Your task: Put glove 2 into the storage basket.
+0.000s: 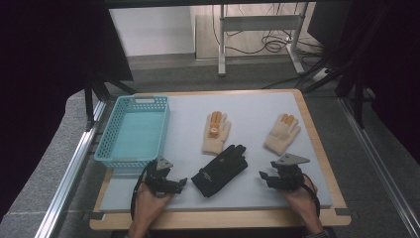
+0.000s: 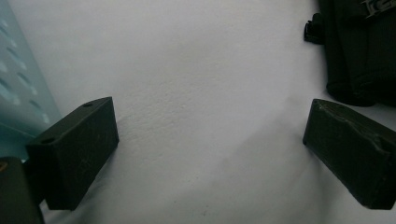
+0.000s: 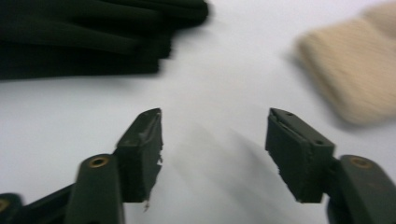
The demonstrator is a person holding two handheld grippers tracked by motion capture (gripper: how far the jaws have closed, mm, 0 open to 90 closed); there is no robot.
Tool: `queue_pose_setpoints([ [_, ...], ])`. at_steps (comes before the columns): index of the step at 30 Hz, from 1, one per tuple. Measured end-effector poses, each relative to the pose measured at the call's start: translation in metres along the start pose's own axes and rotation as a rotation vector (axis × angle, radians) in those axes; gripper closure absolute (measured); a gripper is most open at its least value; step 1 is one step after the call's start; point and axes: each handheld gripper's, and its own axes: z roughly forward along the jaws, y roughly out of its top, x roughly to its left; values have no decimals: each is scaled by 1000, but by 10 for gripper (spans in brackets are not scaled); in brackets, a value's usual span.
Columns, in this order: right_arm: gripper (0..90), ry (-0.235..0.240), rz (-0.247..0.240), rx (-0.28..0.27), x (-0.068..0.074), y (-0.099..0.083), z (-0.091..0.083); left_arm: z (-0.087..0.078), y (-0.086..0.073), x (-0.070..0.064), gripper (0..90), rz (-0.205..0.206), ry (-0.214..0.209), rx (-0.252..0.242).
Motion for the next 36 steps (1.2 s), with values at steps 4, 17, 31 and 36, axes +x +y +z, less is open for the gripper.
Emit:
queue_pose_setpoints([
  [4,271,-46,22,21,-14,-7,0,0,0,0,33,0,-1,0],
  [17,199,-56,37,39,-16,-9,3,-2,0,0,46,15,-4,-4],
  [31,197,-57,37,37,-16,-10,3,-28,39,-26,35,41,-127,-31],
  [36,197,-57,37,37,-16,-10,3,-21,67,-54,4,107,-181,-23],
])
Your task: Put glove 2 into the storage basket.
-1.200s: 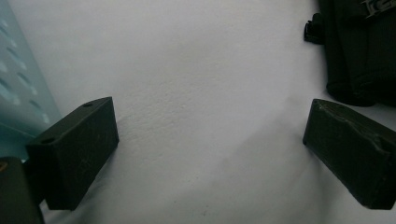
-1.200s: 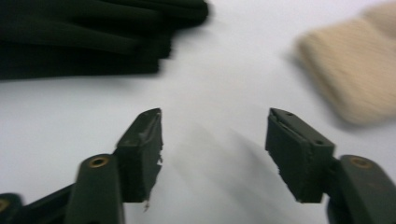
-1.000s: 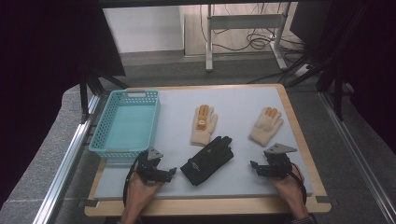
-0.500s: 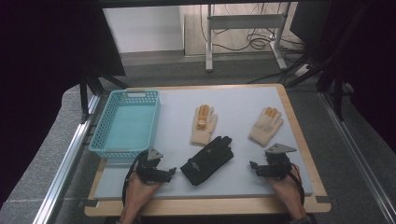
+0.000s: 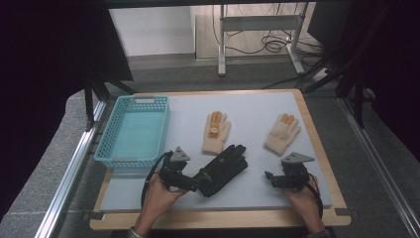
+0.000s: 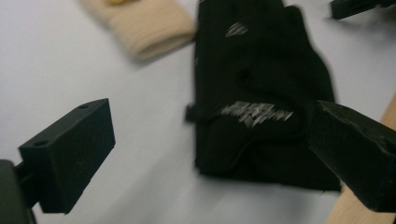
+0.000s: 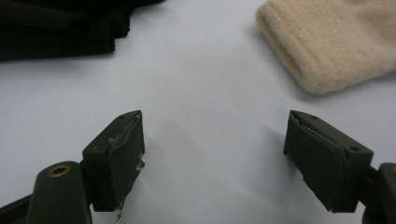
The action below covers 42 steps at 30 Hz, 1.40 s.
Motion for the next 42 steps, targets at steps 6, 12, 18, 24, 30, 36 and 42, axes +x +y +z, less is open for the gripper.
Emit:
queue_pose_setpoints([
  [6,197,0,0,0,0,0,0,27,19,-25,0,62,-19,44],
  [12,197,1,2,0,0,0,0,58,27,-35,0,103,-19,82],
  [18,197,1,2,0,0,0,0,78,24,-23,0,85,-3,132],
  [24,197,1,2,0,0,0,0,87,16,-21,0,81,-39,181],
  [30,197,1,1,0,0,0,0,87,18,-28,23,108,-9,214],
  [36,197,1,2,0,0,0,0,74,22,-13,418,62,-34,190],
  [42,197,2,4,1,0,0,0,63,27,-17,645,84,-27,160],
])
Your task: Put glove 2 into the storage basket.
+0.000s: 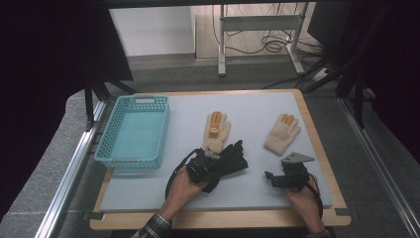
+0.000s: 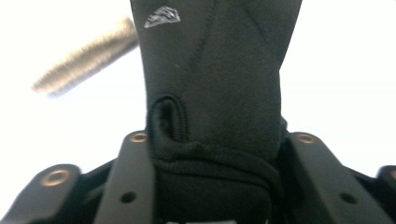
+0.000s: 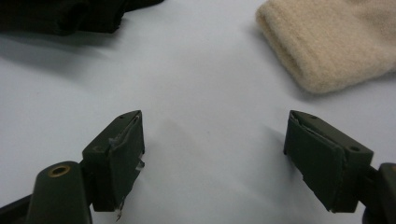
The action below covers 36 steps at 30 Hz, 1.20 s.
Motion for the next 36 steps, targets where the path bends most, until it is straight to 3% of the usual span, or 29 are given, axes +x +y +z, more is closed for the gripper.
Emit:
queue_pose_setpoints([
  [6,197,0,-1,0,0,0,0,-19,11,1,679,8,18,-51],
  [12,197,0,-1,-1,0,0,0,-48,26,13,677,2,59,-99],
  [19,197,0,0,-1,0,0,0,-75,29,45,667,-70,95,-121],
  [22,197,1,0,-1,0,0,0,-89,27,64,665,-105,151,-118],
  [25,197,1,-1,-1,0,0,0,-96,25,73,664,-119,181,-115],
  [26,197,1,-1,-1,0,0,0,-103,23,83,663,-130,229,-111],
  [28,197,1,0,-1,0,0,0,-105,22,87,662,-133,244,-109],
  [30,197,1,0,-1,0,0,0,-116,16,106,659,-179,286,-114],
  [31,197,1,0,-1,0,0,0,-116,16,106,657,-179,286,-114],
  [36,197,1,0,-1,0,0,0,-132,1,143,650,-274,361,-99],
])
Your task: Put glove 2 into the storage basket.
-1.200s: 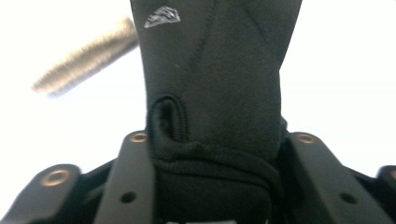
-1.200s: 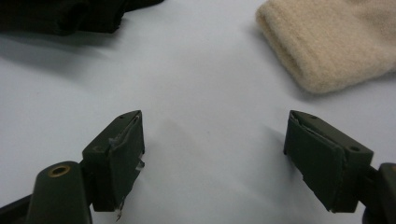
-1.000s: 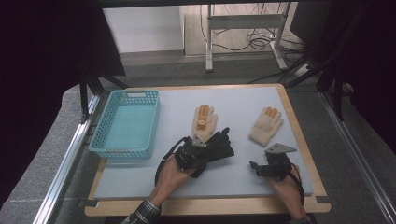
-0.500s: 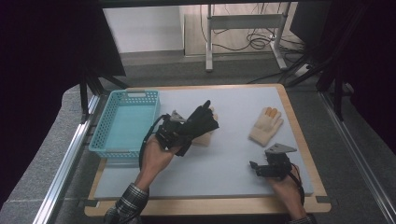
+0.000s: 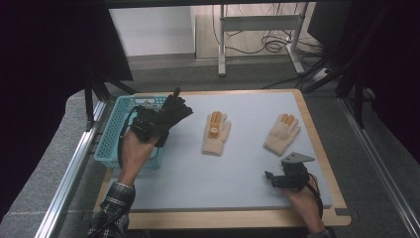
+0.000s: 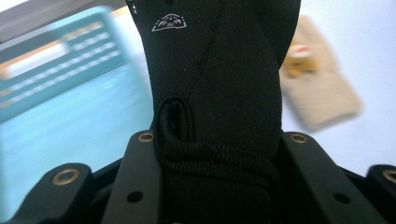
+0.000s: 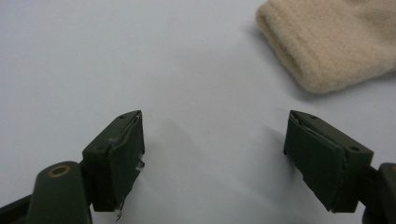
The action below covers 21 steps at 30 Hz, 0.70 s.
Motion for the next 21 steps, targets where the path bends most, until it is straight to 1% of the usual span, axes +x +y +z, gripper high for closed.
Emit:
queue_pose_setpoints([
  [1,197,0,0,0,0,0,0,0,0,0,648,0,0,0],
  [2,197,0,0,0,0,0,0,0,-2,14,647,-32,25,8],
  [3,197,0,0,0,0,0,0,1,-4,23,646,-51,41,16],
  [4,197,0,0,0,0,0,0,2,-5,30,645,-66,57,24],
  [5,197,0,0,0,0,0,0,2,-5,30,643,-66,57,24],
  [6,197,0,0,0,0,0,0,3,-7,38,643,-83,77,35],
  [7,197,0,0,0,0,0,0,4,-8,43,642,-97,87,40],
  [8,197,0,0,0,0,0,0,5,-10,50,641,-115,99,47],
  [9,197,0,0,0,0,0,0,8,-14,64,640,-152,120,65],
  [10,197,0,0,0,0,0,0,8,-14,64,639,-152,120,65],
  [11,197,0,0,0,0,0,0,10,-16,70,637,-168,131,75],
  [12,197,0,1,0,0,0,0,15,-21,82,636,-200,153,99],
  [13,197,0,1,0,0,0,0,15,-21,82,635,-200,153,99],
  [14,197,0,1,0,0,0,0,19,-25,92,634,-215,171,132],
  [15,197,0,0,0,0,0,0,19,-25,92,633,-215,171,132],
  [16,197,0,0,0,0,0,0,28,-31,101,631,-239,193,172],
  [17,197,0,0,-1,0,0,0,32,-34,105,629,-248,199,191],
  [18,197,0,0,-1,0,0,0,32,-34,105,627,-248,199,191],
  [19,197,0,0,-1,0,0,0,39,-39,110,625,-261,212,224],
  [20,197,1,0,-1,0,0,0,39,-39,110,624,-261,212,224],
  [21,197,1,0,-1,0,0,0,47,-43,116,632,-272,226,257],
])
